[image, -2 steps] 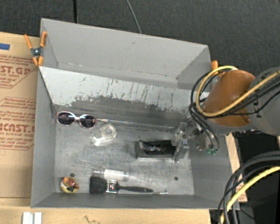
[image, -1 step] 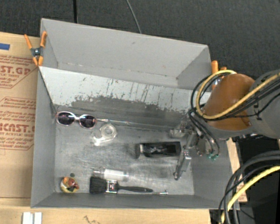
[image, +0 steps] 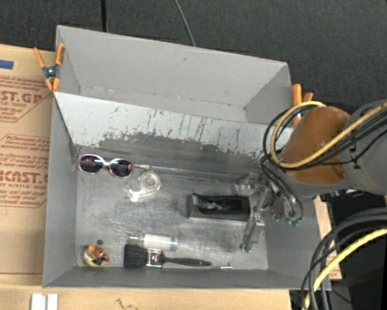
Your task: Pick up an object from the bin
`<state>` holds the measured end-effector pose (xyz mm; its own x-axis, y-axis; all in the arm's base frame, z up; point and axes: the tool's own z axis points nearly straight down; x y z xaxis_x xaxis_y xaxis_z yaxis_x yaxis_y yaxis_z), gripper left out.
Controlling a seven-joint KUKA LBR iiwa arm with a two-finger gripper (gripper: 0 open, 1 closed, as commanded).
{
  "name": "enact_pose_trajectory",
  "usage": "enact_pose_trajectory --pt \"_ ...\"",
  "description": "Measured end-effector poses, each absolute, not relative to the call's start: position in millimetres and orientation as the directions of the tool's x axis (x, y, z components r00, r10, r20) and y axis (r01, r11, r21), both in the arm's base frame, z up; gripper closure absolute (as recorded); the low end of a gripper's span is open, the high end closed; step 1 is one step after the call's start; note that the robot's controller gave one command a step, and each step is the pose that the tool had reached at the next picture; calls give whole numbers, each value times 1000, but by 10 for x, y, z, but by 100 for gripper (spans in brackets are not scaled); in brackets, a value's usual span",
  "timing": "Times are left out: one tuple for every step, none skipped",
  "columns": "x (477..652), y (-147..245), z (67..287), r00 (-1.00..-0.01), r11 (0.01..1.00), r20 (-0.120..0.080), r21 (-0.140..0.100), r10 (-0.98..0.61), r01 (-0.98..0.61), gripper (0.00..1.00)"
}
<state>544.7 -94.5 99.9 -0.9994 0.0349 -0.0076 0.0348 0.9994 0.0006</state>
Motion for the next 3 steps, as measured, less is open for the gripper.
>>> enact_pose_trajectory --pt "5687 -915 849 -998 1000 -60 -8 -11 -11 100" --pt "5686 -915 847 -998 1000 -59 -8 -11 -11 100" --pt "5764 -960 2264 -1000 1000 -2 -1 -19 -19 100"
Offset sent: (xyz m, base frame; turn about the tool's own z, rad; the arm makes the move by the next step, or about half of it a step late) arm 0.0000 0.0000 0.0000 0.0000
